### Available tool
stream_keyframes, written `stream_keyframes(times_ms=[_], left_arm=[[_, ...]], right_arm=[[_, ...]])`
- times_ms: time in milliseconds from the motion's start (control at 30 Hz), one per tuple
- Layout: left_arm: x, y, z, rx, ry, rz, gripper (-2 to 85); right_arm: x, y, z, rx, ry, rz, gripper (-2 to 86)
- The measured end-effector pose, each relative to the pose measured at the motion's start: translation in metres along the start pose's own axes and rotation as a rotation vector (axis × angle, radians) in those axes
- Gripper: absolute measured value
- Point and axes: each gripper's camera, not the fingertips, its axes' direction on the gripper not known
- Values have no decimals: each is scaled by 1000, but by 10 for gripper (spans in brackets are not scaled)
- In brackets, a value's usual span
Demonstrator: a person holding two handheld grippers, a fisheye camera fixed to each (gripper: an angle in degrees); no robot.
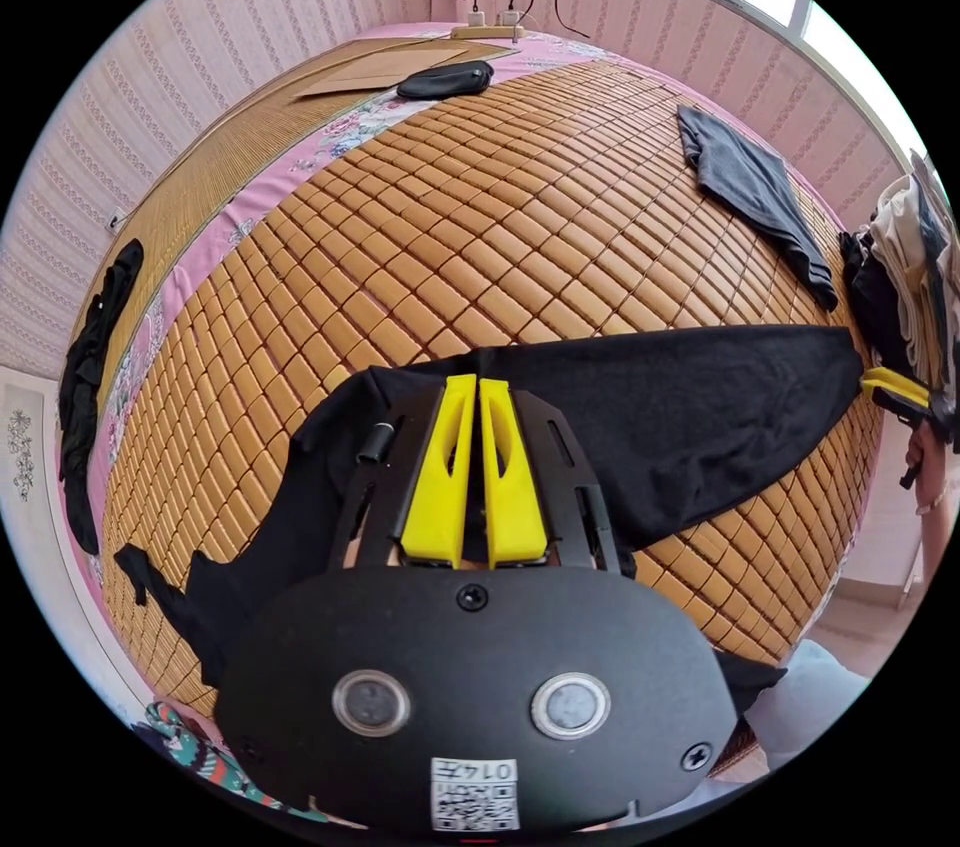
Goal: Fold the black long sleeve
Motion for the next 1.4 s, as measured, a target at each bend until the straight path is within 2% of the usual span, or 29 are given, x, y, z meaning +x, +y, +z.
stream_keyframes(times_ms=[100, 200, 367, 500, 567, 667, 700, 767, 900, 1000, 1067, 1100, 1167, 1233, 1333, 1400], left_arm=[[-3, 2, -1, -6, 21, -4, -10], [-4, 5, -2, -1, 25, -7, -10], [-2, 11, -5, 17, 57, 15, -10], [0, 15, -7, 13, 29, 31, -9], [-1, 16, -8, 12, 23, 35, -9], [-4, 18, -8, 13, 20, 26, -8], [-6, 18, -8, 19, 19, 26, -6], [-9, 18, -6, 24, 22, 34, -3], [-27, 25, -13, 51, 96, 3, 14], [-47, 51, -52, 148, 154, -44, 28], [-60, 81, -88, 242, 166, -74, 36], [-67, 105, -108, 266, 171, -82, 45], [-77, 147, -128, 234, 144, -111, 63], [-89, 215, -138, 124, 93, -220, 89], [-89, 306, -139, -68, 76, -346, 111], [-80, 361, -139, -216, 108, -419, 114]], right_arm=[[-5, -3, 2, 36, -13, -7, 26], [-12, -4, -3, -12, 2, -26, 2], [-23, 0, -14, -102, 90, -91, -4], [-40, -28, -36, -13, 230, -106, -7], [-49, -45, -35, 26, 210, -125, -7], [-58, -68, -6, -50, 226, -157, -8], [-60, -70, -10, 21, 251, -163, -7], [-56, -79, -7, -13, 316, -136, -6], [-48, -91, -11, -6, 268, -106, -5], [-53, -94, -27, -5, 289, -109, -7], [-64, -88, -48, 52, 236, -123, -5], [-76, -80, -62, 69, 142, -153, -3], [-102, -61, -75, 57, -22, -244, 5], [-148, -27, -78, -36, -178, -375, 27], [-199, 20, -70, -218, -294, -499, 72], [-218, 42, -64, -310, -272, -532, 95]])
